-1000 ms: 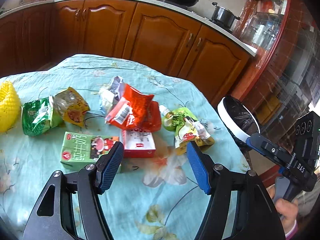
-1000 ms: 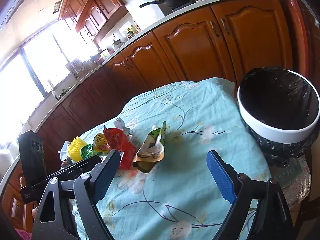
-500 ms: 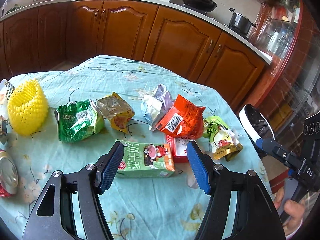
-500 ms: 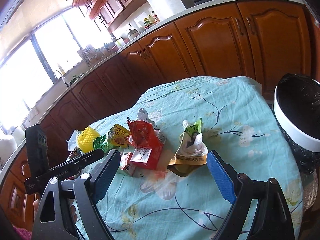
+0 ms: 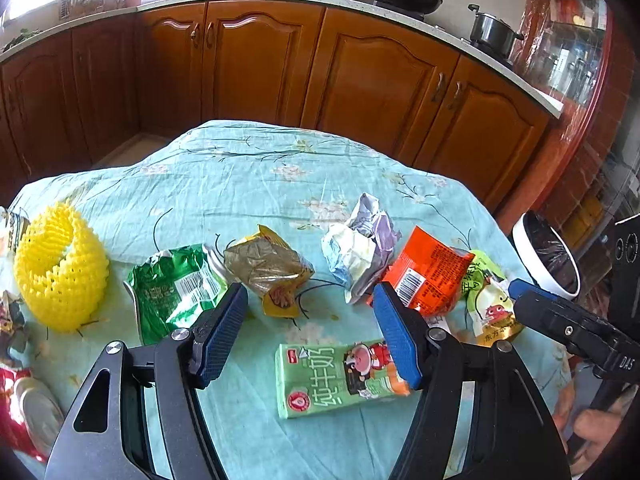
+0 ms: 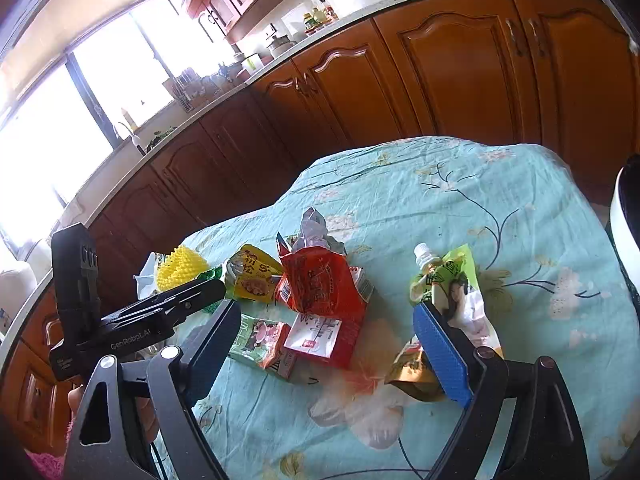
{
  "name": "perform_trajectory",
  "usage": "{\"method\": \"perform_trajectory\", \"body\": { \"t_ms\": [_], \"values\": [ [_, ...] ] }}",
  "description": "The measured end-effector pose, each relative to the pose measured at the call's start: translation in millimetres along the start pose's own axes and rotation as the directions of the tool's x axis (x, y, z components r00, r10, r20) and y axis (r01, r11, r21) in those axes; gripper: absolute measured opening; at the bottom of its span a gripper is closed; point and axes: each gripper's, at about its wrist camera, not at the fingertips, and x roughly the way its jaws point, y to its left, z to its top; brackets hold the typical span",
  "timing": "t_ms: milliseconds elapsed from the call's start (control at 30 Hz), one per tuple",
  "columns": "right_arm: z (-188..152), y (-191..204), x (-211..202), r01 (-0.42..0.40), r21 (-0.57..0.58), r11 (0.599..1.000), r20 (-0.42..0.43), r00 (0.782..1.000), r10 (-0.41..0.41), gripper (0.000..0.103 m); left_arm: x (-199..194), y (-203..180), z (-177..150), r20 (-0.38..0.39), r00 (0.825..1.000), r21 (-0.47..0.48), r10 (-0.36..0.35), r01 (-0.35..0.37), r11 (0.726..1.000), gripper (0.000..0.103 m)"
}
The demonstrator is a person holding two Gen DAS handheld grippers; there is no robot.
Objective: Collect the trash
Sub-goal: 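Move both grippers back to the table toward the snack wrappers, then grasp yellow wrapper with left gripper while right gripper grasps red-orange wrapper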
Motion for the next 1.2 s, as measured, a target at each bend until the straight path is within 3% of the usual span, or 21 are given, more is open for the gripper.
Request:
{"method": "perform_trajectory", "body": {
  "t_ms": [200, 267, 500, 533, 600, 667, 733, 800, 1200],
  "values": [
    [10, 0, 24, -0.007, 0.005, 1.000, -0.028, 1.000, 0.007, 0.089, 19, 4, 9, -0.023, 1.000, 0.023, 0.007, -0.006, 1.000, 0.066],
    [13, -1, 31, -0.009, 0.008, 1.000, -0.037, 0.999, 0.009, 0.089, 23, 3, 9, -0.030, 1.000, 0.032, 0.008, -0.008, 0.999, 0.061],
    [14, -4, 55, -0.006, 0.018, 1.000, -0.076, 0.997, 0.008, 0.087, 41, -3, 6, -0.082, 0.997, 0.057, -0.012, 0.016, 0.998, 0.023],
    [14, -4, 58, -0.001, 0.013, 1.000, -0.080, 0.997, 0.002, 0.084, 43, -4, 4, -0.087, 0.996, 0.060, -0.017, 0.022, 0.998, 0.016],
    [12, -3, 63, 0.011, 0.001, 1.000, -0.091, 0.996, -0.010, 0.061, 45, -5, 1, -0.095, 0.995, 0.062, -0.023, 0.029, 0.998, 0.009],
    [10, -2, 66, 0.019, -0.009, 1.000, -0.098, 0.995, -0.020, 0.044, 45, -4, -2, -0.093, 0.995, 0.061, -0.029, 0.034, 0.998, 0.007],
    [8, 0, 64, 0.024, -0.024, 0.999, -0.084, 0.996, -0.026, 0.040, 43, -4, -4, -0.086, 0.996, 0.055, -0.035, 0.040, 0.998, 0.003],
    [7, 3, 61, 0.035, -0.040, 0.999, -0.073, 0.997, -0.038, 0.024, 39, -4, -5, -0.078, 0.996, 0.045, -0.043, 0.047, 0.998, 0.002],
    [11, 9, 24, 0.028, -0.056, 0.998, 0.000, 1.000, -0.028, 0.018, -4, -17, 1, 0.007, 0.993, 0.030, -0.114, 0.114, 0.993, 0.001]
  ]
}}
